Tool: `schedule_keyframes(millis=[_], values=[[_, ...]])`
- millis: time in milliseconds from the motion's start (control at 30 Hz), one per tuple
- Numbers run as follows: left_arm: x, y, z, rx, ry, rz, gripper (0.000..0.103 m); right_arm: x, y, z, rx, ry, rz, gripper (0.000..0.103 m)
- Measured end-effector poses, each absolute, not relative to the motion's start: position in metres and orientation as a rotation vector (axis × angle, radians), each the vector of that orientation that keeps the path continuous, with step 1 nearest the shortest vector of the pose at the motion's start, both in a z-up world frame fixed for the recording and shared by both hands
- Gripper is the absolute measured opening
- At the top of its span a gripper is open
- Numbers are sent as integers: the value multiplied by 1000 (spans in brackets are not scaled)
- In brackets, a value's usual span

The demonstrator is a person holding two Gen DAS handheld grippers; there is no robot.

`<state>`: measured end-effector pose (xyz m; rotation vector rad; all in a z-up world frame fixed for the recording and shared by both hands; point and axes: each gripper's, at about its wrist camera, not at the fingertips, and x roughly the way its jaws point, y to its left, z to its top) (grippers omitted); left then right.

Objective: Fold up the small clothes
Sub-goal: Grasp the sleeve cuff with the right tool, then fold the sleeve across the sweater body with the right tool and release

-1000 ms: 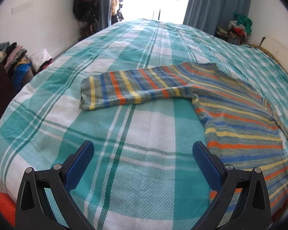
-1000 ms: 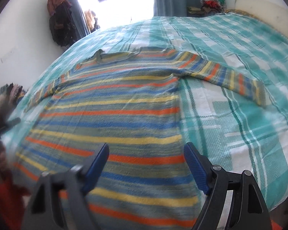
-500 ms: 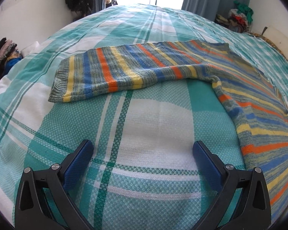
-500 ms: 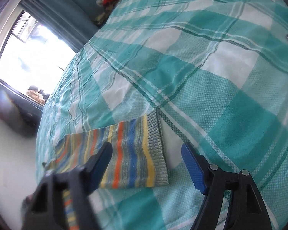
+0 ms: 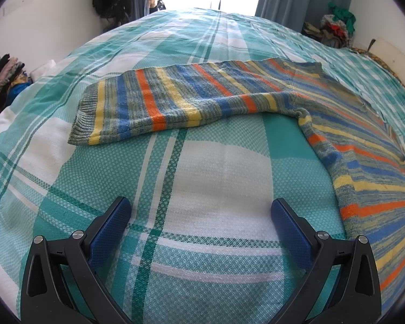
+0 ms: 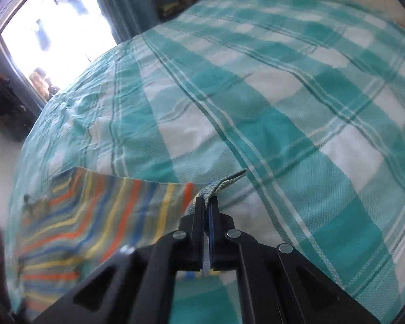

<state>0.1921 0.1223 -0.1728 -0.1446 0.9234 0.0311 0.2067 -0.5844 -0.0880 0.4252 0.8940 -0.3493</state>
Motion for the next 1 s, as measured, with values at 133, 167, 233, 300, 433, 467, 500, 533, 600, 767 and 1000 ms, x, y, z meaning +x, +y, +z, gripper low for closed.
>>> schedule_keyframes(millis=[133,167,233,300,433,467,500,533,600,767,1000], values=[[192,123,-173,-150,918,28,103,252,-490,-30,304,842,-99,2],[192,123,-173,-152,917,27,103,264,-463,-22,283,841,-35,2],[191,123,-172,-155,915,26,103,289,-410,-19,264,845,76,2],[191,124,-172,-156,915,25,103,308,-366,-27,266,861,146,2],[190,124,-172,-162,911,21,102,336,-309,-64,278,942,238,9],[190,125,-172,-164,909,20,102,342,-304,-75,304,988,272,21],[190,124,-172,-165,908,20,102,342,-303,-80,320,994,282,24],[190,125,-172,-167,906,18,102,338,-305,-79,325,975,280,24],[189,125,-173,-170,900,17,102,332,-321,-75,355,954,260,24],[189,124,-173,-165,898,21,103,325,-372,-95,436,1057,196,24],[189,124,-173,-165,898,21,103,290,-408,-145,280,1171,-34,10]])
